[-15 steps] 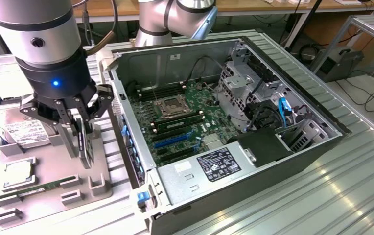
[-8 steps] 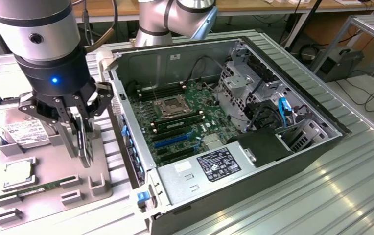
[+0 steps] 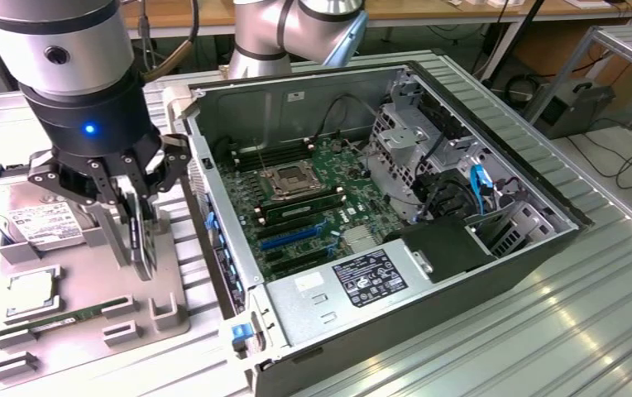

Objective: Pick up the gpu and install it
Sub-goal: 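Pick up the gpu and move the gpu toward the slot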

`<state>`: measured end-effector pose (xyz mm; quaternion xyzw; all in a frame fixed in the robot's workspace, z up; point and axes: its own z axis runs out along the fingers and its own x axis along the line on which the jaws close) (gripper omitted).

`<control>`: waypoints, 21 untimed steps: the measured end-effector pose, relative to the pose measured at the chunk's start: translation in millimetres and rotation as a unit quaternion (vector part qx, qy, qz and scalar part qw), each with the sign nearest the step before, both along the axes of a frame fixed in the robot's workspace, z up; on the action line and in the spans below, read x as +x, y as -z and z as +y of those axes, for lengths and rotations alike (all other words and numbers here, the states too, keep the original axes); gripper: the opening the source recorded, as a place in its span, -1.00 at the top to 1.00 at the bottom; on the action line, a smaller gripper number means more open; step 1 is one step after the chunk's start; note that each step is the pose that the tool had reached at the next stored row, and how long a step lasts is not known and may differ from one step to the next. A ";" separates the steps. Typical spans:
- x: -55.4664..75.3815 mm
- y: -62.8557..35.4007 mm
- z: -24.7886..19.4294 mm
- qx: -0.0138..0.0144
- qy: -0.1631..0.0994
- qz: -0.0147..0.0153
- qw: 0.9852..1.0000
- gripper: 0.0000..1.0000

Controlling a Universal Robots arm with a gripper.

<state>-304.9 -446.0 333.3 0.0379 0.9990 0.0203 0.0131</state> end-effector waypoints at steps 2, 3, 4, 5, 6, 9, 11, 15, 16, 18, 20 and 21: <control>0.0 -1.5 0.0 0.000 0.000 0.000 1.000 0.47; 0.0 -2.3 0.0 0.000 0.000 0.000 1.000 0.47; 0.0 -3.1 0.0 0.000 0.000 0.000 1.000 0.47; 0.0 -3.9 0.0 0.000 0.000 0.000 1.000 0.47; 0.0 -4.5 0.0 0.000 0.000 0.000 1.000 0.47; 0.0 -6.5 0.0 0.000 0.000 0.000 1.000 0.47; 0.0 -7.6 0.0 0.000 0.000 0.000 1.000 0.47; 0.0 -10.0 0.0 0.000 0.000 0.000 1.000 0.47; 0.0 -10.6 0.0 0.000 0.000 0.000 1.000 0.47; 0.0 -11.8 0.0 0.000 0.000 0.000 1.000 0.47; 0.0 -13.1 0.0 0.000 0.000 0.000 1.000 0.47; 0.0 -13.8 0.0 0.000 0.000 0.000 1.000 0.47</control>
